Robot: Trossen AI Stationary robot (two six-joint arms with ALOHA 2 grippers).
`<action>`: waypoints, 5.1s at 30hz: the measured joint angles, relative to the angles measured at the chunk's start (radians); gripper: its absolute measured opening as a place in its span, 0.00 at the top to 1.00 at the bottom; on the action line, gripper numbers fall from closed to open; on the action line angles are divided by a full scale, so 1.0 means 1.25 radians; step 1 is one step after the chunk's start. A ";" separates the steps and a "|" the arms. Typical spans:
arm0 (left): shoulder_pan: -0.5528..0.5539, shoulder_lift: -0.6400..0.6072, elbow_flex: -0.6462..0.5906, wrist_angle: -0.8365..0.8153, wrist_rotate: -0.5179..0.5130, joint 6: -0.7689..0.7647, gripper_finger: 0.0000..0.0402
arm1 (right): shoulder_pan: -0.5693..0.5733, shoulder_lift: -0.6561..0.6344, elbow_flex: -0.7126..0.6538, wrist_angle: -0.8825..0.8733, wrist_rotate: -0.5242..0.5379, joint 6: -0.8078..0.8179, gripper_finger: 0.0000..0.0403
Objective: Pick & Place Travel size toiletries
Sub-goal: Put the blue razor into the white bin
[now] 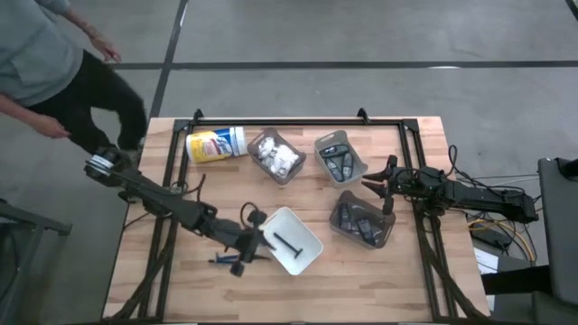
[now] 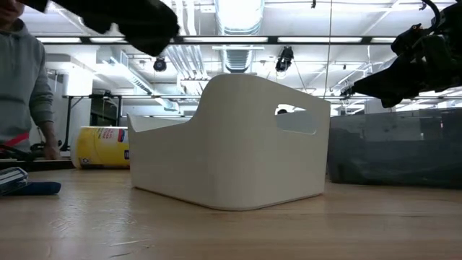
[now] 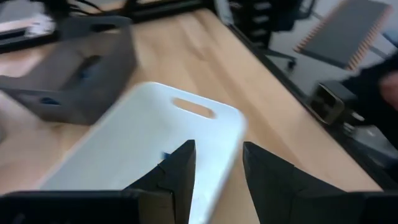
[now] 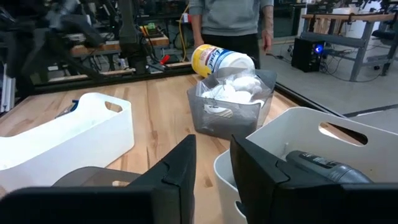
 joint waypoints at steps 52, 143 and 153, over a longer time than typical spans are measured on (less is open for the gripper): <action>-0.160 -0.016 -0.095 -0.438 0.005 -0.392 0.66 | 0.000 0.000 0.000 0.000 0.000 0.001 0.66; -0.042 -0.094 0.065 -0.236 -0.135 0.134 0.93 | 0.000 0.000 0.000 0.000 0.000 -0.002 0.89; 0.028 -0.084 0.064 -0.109 -0.135 0.190 0.93 | 0.000 0.000 0.000 0.000 0.000 0.000 0.84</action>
